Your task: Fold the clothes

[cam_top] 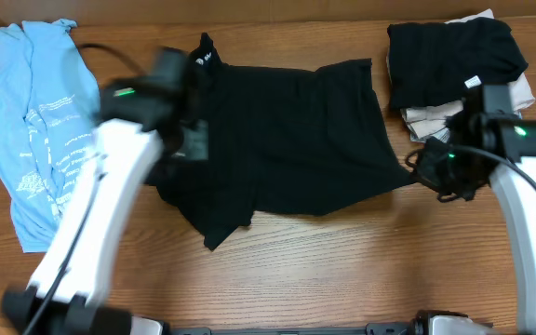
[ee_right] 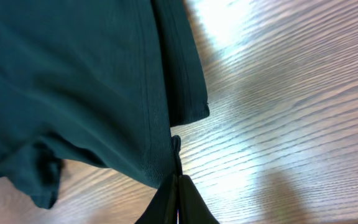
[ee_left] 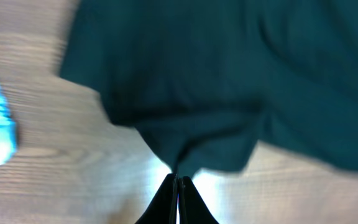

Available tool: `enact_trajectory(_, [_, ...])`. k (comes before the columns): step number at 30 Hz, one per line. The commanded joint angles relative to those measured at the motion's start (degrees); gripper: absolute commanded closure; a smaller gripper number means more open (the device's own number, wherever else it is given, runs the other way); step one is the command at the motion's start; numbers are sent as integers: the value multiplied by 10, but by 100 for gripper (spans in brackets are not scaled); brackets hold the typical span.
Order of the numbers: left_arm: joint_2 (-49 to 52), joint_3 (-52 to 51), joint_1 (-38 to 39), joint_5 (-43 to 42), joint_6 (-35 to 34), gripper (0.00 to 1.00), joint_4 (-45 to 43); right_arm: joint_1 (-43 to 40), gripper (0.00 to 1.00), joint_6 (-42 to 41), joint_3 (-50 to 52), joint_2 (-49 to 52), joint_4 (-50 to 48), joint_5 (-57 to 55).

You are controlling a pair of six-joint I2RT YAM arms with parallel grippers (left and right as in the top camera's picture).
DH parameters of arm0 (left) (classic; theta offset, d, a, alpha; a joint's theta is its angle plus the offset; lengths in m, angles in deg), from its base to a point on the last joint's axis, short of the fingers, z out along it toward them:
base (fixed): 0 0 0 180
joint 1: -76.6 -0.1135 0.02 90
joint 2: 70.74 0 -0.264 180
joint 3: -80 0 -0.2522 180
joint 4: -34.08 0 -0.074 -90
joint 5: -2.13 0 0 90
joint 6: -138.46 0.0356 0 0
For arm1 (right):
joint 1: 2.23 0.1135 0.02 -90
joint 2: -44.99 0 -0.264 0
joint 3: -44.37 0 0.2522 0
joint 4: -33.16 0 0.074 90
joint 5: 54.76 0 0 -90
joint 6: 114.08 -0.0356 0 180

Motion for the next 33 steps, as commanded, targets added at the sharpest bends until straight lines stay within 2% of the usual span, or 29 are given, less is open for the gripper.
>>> enact_trajectory(1, [-30,6,-55,12,6,95,-34,-7,96,-9,0,-44,-2,-3])
enact_trajectory(3, [-15,3,-76,12,29,93,-59,-7,96,-10,5,-46,3,-3])
enact_trajectory(8, [57,3,-113,12,30,91,-79,-7,96,-10,47,-46,-5,-6])
enact_trajectory(11, [112,3,-134,-8,21,96,-83,-7,96,-28,73,-46,-11,-31])
enact_trajectory(19, [240,3,-156,-30,37,96,-107,-47,96,-40,87,-45,-32,-50])
enact_trajectory(26, [250,17,-164,-64,78,96,-115,-134,96,-14,102,-45,-66,-8])
enact_trajectory(33, [228,112,-182,-111,103,96,-30,-146,96,8,110,-46,-67,4])
